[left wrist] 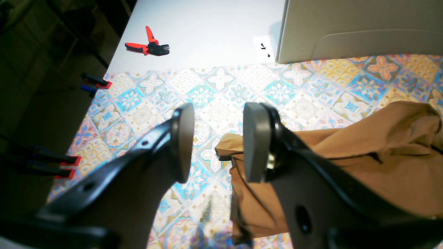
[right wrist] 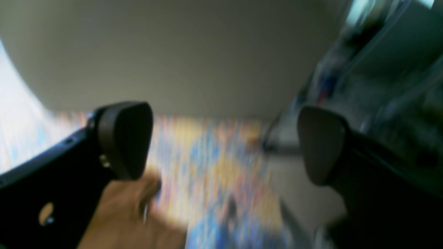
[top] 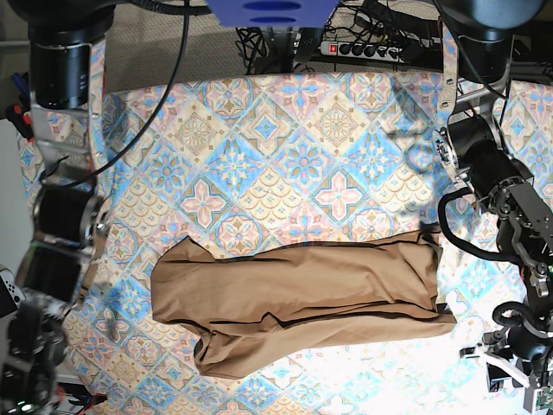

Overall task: Layout the t-shirt on the table in an organized manner, then fold the t-shirt properly
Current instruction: 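Open both grippers and raise them away from the shirt, then lower both grippers and grasp the shirt's edge at each end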

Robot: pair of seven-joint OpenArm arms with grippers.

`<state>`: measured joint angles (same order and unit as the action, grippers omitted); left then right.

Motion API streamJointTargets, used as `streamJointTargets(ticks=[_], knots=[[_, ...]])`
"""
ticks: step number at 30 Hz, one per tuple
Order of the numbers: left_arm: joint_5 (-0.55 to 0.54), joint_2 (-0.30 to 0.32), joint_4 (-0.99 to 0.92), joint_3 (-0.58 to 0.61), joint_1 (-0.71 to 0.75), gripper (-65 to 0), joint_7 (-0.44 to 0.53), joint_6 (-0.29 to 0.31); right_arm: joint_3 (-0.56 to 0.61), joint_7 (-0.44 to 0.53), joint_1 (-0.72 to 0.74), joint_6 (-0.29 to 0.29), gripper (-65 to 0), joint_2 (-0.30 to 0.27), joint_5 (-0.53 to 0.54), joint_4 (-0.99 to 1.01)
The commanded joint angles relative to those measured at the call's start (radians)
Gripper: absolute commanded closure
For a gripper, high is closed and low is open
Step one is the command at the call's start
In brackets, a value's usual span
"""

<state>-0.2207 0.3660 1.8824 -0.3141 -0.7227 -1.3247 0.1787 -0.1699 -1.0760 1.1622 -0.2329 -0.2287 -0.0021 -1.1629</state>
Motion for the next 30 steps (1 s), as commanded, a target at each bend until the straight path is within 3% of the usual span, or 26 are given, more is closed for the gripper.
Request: streamJointTargets(ticks=[1,12,16,20,22,25,30], knots=[[-0.004,0.009,0.012,0.000,-0.031,-22.5,0.026,-0.003,0.002,0.055,0.071,-0.001,-65.0,-0.001,0.014,-0.025],[-0.004,0.009,0.013,0.000,0.010,-22.5,0.027,-0.003,0.002,0.053,0.066,-0.001,-65.0,-0.001,0.014,-0.025],[-0.006,0.009,0.013,-0.001,0.010,-22.5,0.027,-0.003,0.002,0.049,0.065,-0.001,-39.8,-0.001,0.014,-0.025],[-0.010,0.009,0.023,0.000,0.056,-22.5,0.026,-0.002,0.002,-0.079,0.060,-0.001,-26.5,0.001,0.014,-0.052],[-0.039,0.011,0.058,0.000,0.110,-22.5,0.010,0.008,0.002,-0.180,0.034,-0.001,-25.5,0.001,0.014,-0.113],[-0.095,0.011,0.118,-0.004,0.182,-22.5,-0.060,0.084,0.002,-0.275,-0.061,-0.001,-25.5,0.001,0.014,-0.234],[-0.110,0.011,0.135,-0.009,0.294,-22.5,-0.072,0.138,-0.006,-0.320,-0.267,-0.001,-29.6,0.001,0.014,-0.392]])
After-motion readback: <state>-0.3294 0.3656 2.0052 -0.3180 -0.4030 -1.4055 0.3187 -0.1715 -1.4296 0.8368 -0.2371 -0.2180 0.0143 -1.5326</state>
